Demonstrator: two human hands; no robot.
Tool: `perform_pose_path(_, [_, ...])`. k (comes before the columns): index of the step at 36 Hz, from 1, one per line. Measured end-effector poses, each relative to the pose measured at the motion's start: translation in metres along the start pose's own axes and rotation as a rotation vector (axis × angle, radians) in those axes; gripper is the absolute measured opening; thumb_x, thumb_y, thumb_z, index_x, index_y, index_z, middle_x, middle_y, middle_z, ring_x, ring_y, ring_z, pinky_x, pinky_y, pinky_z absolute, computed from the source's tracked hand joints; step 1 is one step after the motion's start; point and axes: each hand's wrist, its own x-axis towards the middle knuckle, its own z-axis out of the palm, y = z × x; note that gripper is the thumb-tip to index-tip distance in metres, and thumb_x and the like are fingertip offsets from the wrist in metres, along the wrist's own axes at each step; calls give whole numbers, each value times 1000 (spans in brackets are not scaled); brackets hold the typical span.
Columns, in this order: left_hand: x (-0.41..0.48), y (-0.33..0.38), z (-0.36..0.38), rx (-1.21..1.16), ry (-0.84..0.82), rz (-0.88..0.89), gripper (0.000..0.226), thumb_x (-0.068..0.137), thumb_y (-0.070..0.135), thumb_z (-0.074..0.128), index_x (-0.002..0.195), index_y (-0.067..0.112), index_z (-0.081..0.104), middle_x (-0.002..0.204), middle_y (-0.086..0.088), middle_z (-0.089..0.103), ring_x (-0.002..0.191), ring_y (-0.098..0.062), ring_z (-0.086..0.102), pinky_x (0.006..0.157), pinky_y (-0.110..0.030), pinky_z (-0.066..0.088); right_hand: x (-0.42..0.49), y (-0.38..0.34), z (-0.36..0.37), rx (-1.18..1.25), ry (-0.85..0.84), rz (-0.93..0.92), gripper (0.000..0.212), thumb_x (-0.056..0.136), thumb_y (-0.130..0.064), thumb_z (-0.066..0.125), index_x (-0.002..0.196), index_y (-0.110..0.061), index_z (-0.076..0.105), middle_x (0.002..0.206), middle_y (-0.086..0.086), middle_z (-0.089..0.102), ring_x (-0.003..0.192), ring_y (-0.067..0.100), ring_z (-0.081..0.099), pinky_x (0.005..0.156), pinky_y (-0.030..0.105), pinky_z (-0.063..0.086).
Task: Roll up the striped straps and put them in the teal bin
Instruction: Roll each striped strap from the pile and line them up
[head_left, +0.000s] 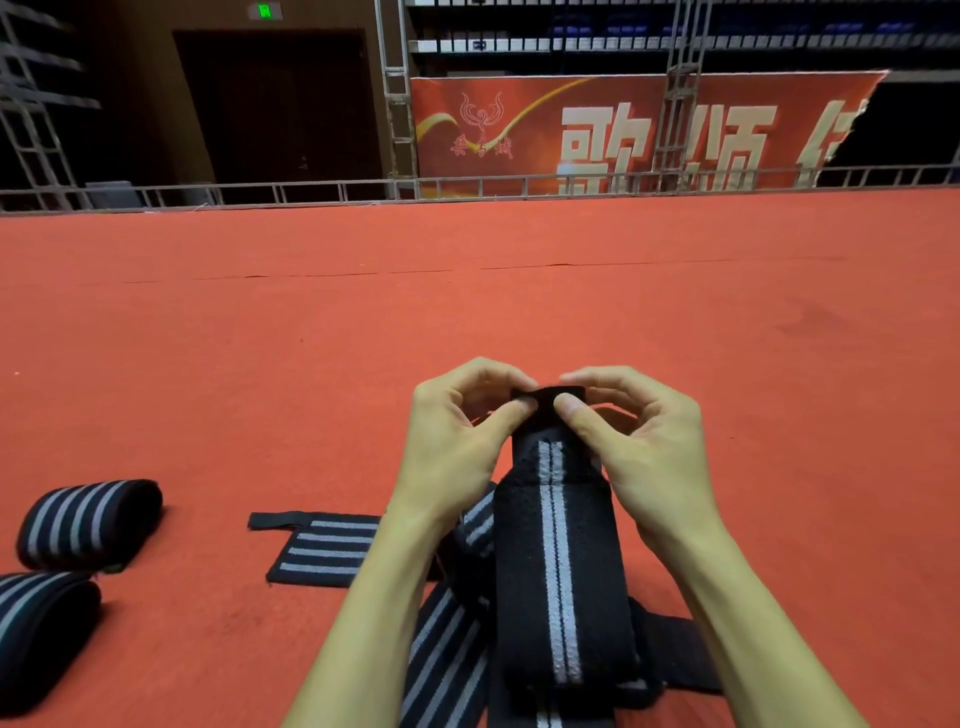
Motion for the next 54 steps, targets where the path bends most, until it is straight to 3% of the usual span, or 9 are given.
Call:
perform_pose_path(9, [-1, 2, 2, -21, -10, 5, 29, 86, -12, 65, 93, 16, 70, 86, 3, 74, 85, -10, 70, 80, -24, 55, 2, 3, 0, 26, 20, -71, 30, 84, 9, 70, 81, -21, 72, 79, -9, 74, 70, 6, 68, 69, 19, 54])
perform_pose_path(22, [-2, 4, 3, -23, 1, 44, 33, 85, -15, 64, 78, 17, 67, 79, 12, 71, 80, -7, 67, 79, -22, 55, 0, 4, 0, 54, -4, -131, 30, 82, 11, 71, 81, -20, 71, 82, -9, 74, 78, 8, 69, 74, 20, 53])
perform_pose_path(27, [-4, 10, 4, -85, -37, -1, 10, 89, 4, 70, 81, 10, 68, 80, 8, 70, 78, -7, 65, 76, -22, 54, 2, 8, -1, 66, 13, -156, 31, 81, 14, 70, 79, -17, 70, 82, -7, 72, 79, 10, 69, 77, 22, 54])
perform_pose_path(32, [-3, 12, 7, -89, -26, -51, 14, 89, 4, 68, 77, 10, 65, 75, 8, 67, 71, -4, 62, 69, -19, 51, 2, 10, 0, 67, 15, -159, 32, 80, 16, 70, 78, -16, 69, 80, -8, 72, 78, 8, 68, 76, 20, 53])
perform_pose_path(38, [-2, 9, 4, -133, -43, -160, 9, 79, 15, 75, 77, 22, 70, 84, 3, 70, 85, -20, 66, 89, -46, 54, 1, 11, 0, 102, 12, -140, 35, 79, 21, 67, 77, -14, 69, 78, -8, 72, 77, 7, 68, 75, 18, 52])
perform_pose_path(42, [-3, 9, 4, -155, -100, -281, 2, 76, 26, 71, 77, 27, 72, 90, -2, 72, 90, -20, 66, 88, -45, 52, 2, 10, -1, 115, 4, -125, 33, 79, 22, 65, 77, -11, 68, 78, -9, 71, 77, 6, 67, 75, 17, 52])
perform_pose_path(46, [-3, 9, 3, -152, -89, -288, 4, 78, 21, 73, 78, 24, 75, 93, -9, 74, 91, -23, 68, 89, -44, 52, 1, 10, 0, 147, 9, -90, 40, 81, 19, 67, 74, -20, 71, 79, -7, 72, 77, 10, 68, 75, 21, 54])
perform_pose_path(50, [-2, 9, 4, -141, -19, -236, 14, 84, 4, 73, 80, 17, 76, 93, -15, 74, 99, -40, 68, 94, -51, 55, 0, 6, 2, 186, -3, -29, 23, 83, 10, 68, 80, -13, 69, 76, -7, 72, 73, 8, 69, 70, 19, 54])
perform_pose_path(54, [-2, 11, 6, -109, 31, -200, 19, 85, -3, 71, 81, 15, 74, 90, -14, 74, 94, -37, 69, 93, -52, 54, 0, 5, 1, 169, -21, 13, 22, 88, 4, 67, 85, -17, 71, 82, -6, 74, 72, 7, 69, 65, 20, 53])
